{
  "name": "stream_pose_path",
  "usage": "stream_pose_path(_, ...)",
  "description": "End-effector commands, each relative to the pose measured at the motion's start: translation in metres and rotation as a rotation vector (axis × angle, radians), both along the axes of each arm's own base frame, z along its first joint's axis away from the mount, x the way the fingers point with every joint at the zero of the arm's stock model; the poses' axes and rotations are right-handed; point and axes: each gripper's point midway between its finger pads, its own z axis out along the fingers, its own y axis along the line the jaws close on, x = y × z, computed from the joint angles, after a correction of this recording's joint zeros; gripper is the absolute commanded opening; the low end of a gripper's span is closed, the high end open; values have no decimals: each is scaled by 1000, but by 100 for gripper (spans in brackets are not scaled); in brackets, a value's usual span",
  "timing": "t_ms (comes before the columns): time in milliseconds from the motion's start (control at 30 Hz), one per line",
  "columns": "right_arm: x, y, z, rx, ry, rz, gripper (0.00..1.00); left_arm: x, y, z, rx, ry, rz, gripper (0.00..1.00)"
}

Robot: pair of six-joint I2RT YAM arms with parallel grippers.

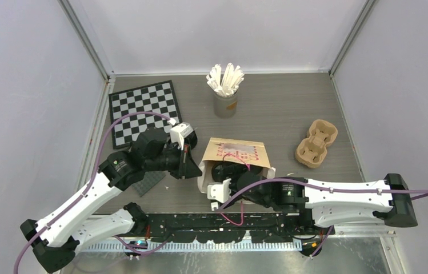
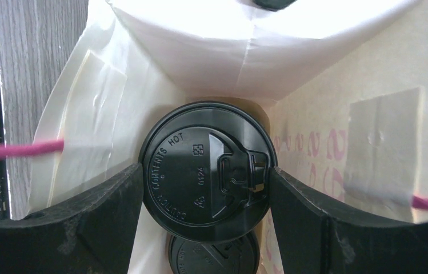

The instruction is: Pack the takeout coffee

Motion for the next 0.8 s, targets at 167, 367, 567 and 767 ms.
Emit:
stream_pose_path(167, 15, 12, 7, 3, -39, 20, 73, -9, -6, 21, -95, -28, -43, 0)
stream_pose_path(367, 30, 5, 3, -5, -37, 17, 73, -11, -2, 20, -93, -18, -25, 0)
stream_pose_path(567, 31, 11, -3, -38, -38, 74, 73, -12, -3, 13, -90, -8, -30, 0)
stream_pose_path(767, 32, 22, -11, -55, -47, 113, 73, -14, 2, 5, -54, -14, -48, 0)
